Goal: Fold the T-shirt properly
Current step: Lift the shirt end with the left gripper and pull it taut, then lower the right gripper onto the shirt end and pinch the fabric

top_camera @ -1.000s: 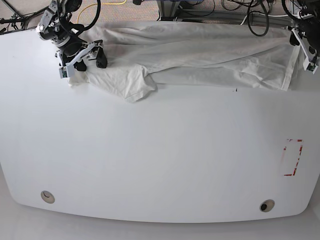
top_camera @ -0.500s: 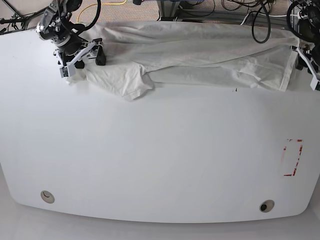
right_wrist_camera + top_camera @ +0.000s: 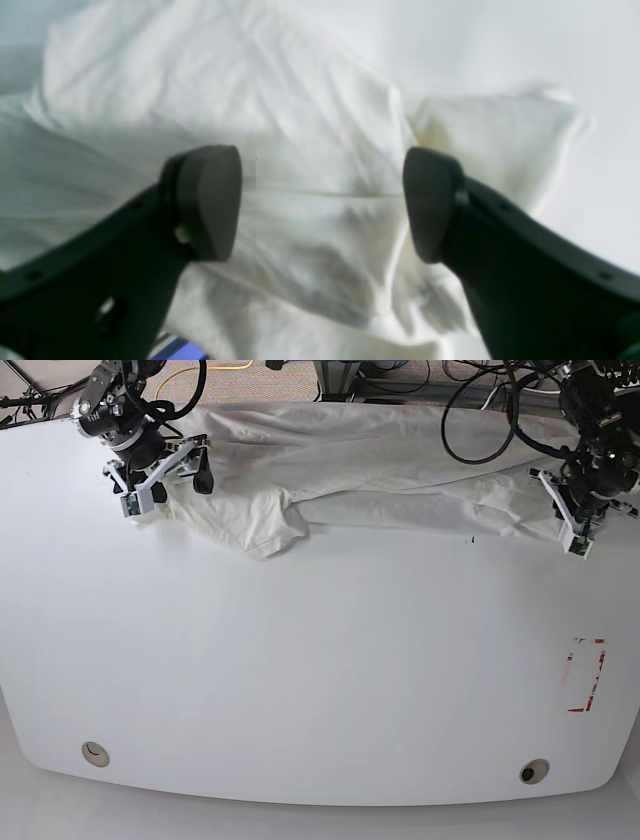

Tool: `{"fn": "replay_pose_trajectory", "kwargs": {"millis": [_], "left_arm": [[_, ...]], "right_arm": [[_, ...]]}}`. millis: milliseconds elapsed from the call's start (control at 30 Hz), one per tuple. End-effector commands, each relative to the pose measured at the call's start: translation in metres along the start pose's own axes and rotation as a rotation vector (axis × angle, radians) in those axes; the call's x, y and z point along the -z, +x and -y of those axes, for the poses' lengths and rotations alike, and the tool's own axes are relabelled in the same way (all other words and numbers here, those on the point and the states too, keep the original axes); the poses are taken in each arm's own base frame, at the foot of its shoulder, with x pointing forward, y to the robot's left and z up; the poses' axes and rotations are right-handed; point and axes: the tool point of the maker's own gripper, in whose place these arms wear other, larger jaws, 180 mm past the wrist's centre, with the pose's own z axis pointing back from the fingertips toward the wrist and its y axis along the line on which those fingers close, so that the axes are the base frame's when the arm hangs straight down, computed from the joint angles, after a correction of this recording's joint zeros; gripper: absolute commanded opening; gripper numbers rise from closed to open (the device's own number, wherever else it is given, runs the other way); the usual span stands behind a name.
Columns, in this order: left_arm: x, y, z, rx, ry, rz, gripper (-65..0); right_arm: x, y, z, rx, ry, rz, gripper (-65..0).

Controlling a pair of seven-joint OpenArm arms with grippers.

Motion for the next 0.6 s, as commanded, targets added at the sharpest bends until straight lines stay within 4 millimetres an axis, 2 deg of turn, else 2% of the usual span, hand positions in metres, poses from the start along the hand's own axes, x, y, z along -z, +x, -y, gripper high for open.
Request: {"fn": "replay_pose_trajectory", "kwargs": {"millis": [0,267,367,567], "left_arm": [[0.002,-0.014,-0.007,0.007,0.044,-0.052,-63.5],[0.022,-0.046,-0.007,-0.004,0.013,-0.143,-65.0],[0.029,-0.056,-0.007,-0.014,-0.008,-0.168,-65.0],[0.042,-0.064,0.002,-0.038,-0.048,-0.161,-65.0]], "right_arm": [[-0.009,0.011,0.003,-0.032,-0.02,0.03,-17.0],[-0.012,-0.008,0.002,-0.022,-0.019,-0.03,-17.0],[-0.008,-0.018,-0.005,-0.009,0.005,-0.053,-17.0],[0.003,-0.037,-0.01,0.026,0.042,-0.103,-17.0]]}}
